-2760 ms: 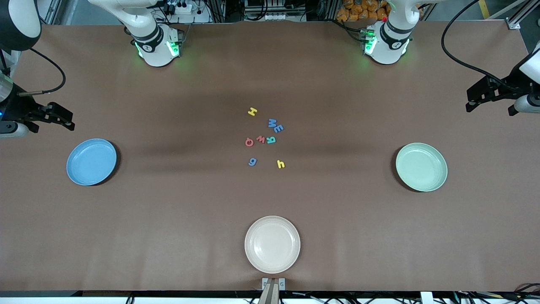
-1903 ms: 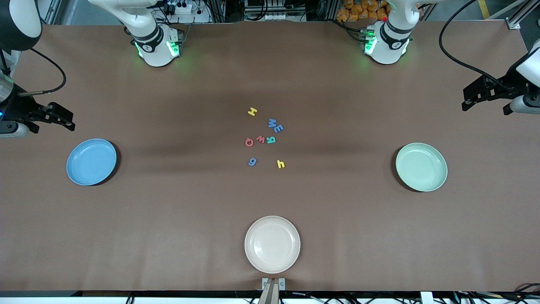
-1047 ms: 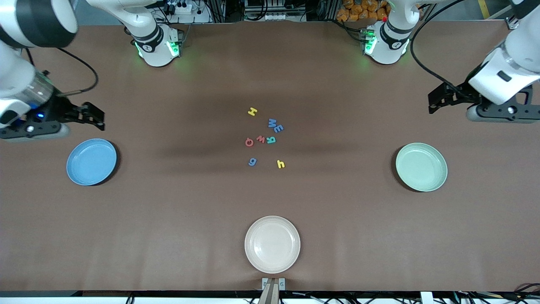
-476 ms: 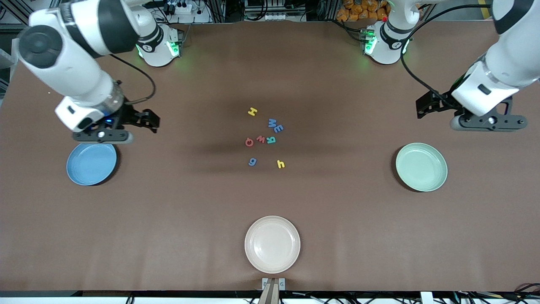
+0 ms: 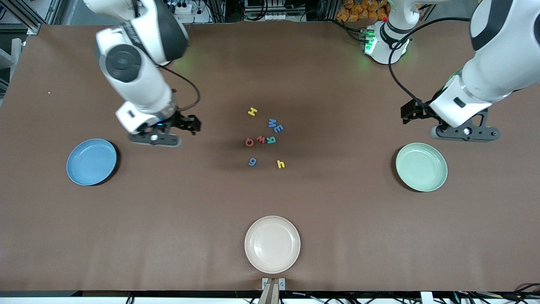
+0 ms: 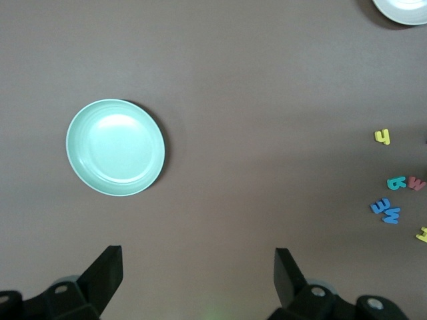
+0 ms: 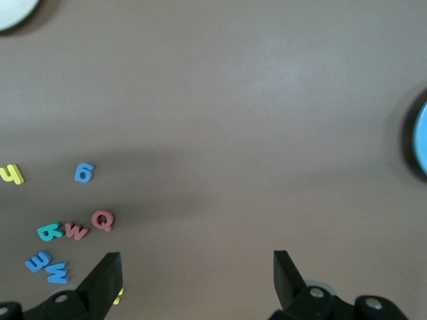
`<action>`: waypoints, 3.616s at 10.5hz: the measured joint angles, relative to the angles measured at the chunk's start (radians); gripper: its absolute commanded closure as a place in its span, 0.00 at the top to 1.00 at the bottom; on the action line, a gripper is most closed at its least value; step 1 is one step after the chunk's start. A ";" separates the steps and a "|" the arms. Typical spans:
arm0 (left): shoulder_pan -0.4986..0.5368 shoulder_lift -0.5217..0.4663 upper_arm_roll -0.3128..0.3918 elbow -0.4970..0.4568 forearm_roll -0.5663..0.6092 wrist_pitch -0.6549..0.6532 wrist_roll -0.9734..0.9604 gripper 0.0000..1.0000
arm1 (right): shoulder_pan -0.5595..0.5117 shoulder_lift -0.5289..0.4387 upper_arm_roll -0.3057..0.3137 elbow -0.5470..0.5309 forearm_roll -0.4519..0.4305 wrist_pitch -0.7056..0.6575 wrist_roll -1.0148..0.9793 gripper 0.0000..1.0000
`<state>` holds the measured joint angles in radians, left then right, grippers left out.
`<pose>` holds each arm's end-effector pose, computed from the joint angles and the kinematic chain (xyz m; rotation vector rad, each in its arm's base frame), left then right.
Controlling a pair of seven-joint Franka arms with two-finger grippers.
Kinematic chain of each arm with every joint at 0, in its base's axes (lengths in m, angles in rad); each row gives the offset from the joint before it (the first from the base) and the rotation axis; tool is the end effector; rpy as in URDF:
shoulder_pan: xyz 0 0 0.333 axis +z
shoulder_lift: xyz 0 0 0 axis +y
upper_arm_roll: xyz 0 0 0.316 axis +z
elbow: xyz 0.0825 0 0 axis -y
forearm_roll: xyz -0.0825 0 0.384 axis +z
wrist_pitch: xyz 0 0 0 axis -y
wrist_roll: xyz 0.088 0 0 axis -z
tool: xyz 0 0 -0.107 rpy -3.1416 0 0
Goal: Sort uppercase to blue plate, lowercase to green plate
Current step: 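Grasp the yellow H with the right gripper while the left gripper approaches, then lift the yellow H with the right gripper while the left gripper reaches letters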
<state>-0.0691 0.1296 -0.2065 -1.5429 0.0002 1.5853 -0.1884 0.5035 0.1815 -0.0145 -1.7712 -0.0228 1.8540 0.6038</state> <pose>0.5704 -0.1538 0.5660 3.1294 -0.1357 -0.1383 0.5323 0.2817 0.4472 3.0633 -0.1644 -0.1101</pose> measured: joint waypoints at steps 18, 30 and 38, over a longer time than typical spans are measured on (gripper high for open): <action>-0.148 0.195 0.001 0.001 0.019 0.186 -0.171 1.00 | 0.170 0.210 0.195 -0.456 0.128 0.780 0.407 1.00; -0.180 0.274 0.000 0.001 0.019 0.298 -0.186 1.00 | 0.211 0.271 0.208 -0.476 0.117 0.872 0.451 0.90; -0.269 0.400 0.004 0.052 0.019 0.409 -0.270 1.00 | 0.211 0.270 0.209 -0.479 0.114 0.871 0.452 0.72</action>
<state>-0.3383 0.5300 -0.2026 -1.4912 0.0196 1.9945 -0.4581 0.7146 0.4519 0.1941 -2.2500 0.0915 2.7253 1.0555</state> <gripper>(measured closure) 0.000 0.282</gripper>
